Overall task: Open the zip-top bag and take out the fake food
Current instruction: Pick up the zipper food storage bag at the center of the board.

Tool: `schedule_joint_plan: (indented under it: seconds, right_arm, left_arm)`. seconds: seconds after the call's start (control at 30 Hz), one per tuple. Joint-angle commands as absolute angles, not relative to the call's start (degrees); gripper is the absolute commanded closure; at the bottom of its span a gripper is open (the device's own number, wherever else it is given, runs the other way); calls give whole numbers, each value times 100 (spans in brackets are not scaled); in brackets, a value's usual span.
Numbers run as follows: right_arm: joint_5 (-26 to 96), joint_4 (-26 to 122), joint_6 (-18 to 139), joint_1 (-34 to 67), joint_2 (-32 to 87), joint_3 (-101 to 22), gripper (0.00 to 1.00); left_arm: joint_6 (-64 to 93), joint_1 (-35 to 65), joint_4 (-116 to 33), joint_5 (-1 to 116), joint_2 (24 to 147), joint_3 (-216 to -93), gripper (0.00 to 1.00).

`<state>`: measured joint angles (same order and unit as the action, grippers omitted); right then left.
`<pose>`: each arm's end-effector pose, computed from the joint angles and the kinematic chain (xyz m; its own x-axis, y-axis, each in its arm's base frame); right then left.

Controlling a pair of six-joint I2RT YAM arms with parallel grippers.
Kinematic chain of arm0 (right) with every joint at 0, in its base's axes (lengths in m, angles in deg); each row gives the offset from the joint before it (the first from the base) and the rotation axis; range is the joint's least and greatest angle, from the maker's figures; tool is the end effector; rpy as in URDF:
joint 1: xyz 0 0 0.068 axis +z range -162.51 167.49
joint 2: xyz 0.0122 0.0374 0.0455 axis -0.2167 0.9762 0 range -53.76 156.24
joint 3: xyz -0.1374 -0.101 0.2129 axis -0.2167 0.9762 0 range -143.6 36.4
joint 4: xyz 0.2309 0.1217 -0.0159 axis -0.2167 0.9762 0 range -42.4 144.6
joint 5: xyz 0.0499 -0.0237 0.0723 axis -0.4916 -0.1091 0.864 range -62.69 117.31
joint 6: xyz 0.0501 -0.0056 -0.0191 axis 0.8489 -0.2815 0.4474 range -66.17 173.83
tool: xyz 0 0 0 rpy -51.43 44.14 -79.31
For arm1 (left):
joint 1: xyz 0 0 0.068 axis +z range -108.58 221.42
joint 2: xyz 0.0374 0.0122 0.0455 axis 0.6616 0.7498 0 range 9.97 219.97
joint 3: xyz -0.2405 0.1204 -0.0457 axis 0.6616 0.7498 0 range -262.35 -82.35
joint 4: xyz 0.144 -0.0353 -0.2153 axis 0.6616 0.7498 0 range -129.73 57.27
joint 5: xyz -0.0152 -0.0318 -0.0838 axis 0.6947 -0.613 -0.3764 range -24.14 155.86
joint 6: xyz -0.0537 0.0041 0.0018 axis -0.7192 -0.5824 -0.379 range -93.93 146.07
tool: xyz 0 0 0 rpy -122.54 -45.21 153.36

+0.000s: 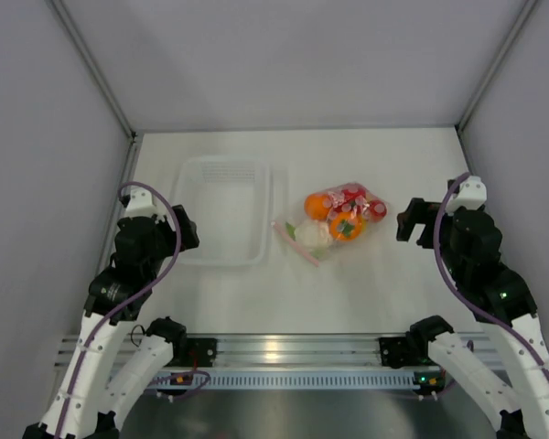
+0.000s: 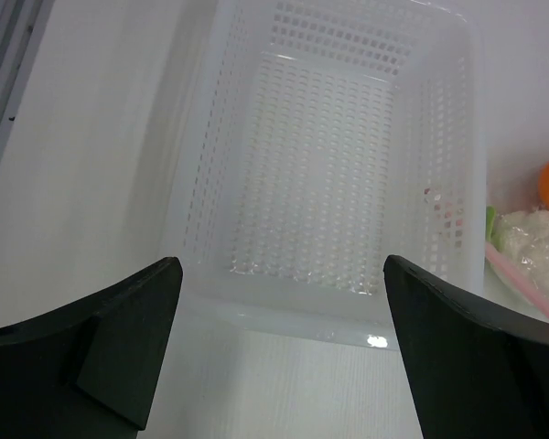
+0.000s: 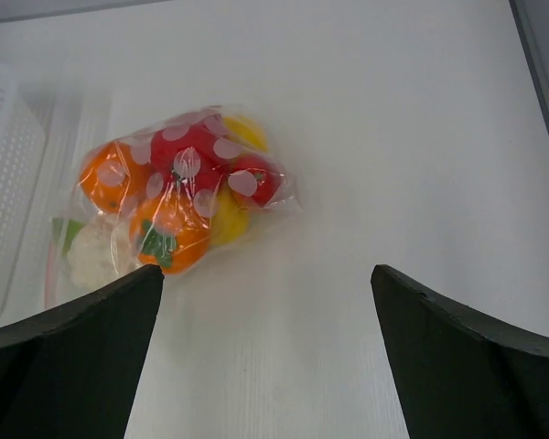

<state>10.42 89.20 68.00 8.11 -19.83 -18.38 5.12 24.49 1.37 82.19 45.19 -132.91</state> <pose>0.1064 0.0289 0.3658 -0.3420 0.1216 -0.9318 0.0010 0.9916 0.1290 0.1196 -0.0261 0.3414 -0.4016 -0.2365 -0.8848 -0.1140 0.9715 -0.2079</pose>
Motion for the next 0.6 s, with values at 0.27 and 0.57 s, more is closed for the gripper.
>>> schedule_joint_plan:
  seconds: [0.27, 0.57]
  right_arm:
    - [1271, 8575, 6974, 893, -1870, -1880, 1]
    - [3712, 7687, 6693, 893, -1064, -1642, 0]
  left_arm:
    - [489, 2437, -203, 8097, 4469, -13262, 2]
    - [480, 2437, -220, 7948, 4504, -13236, 2]
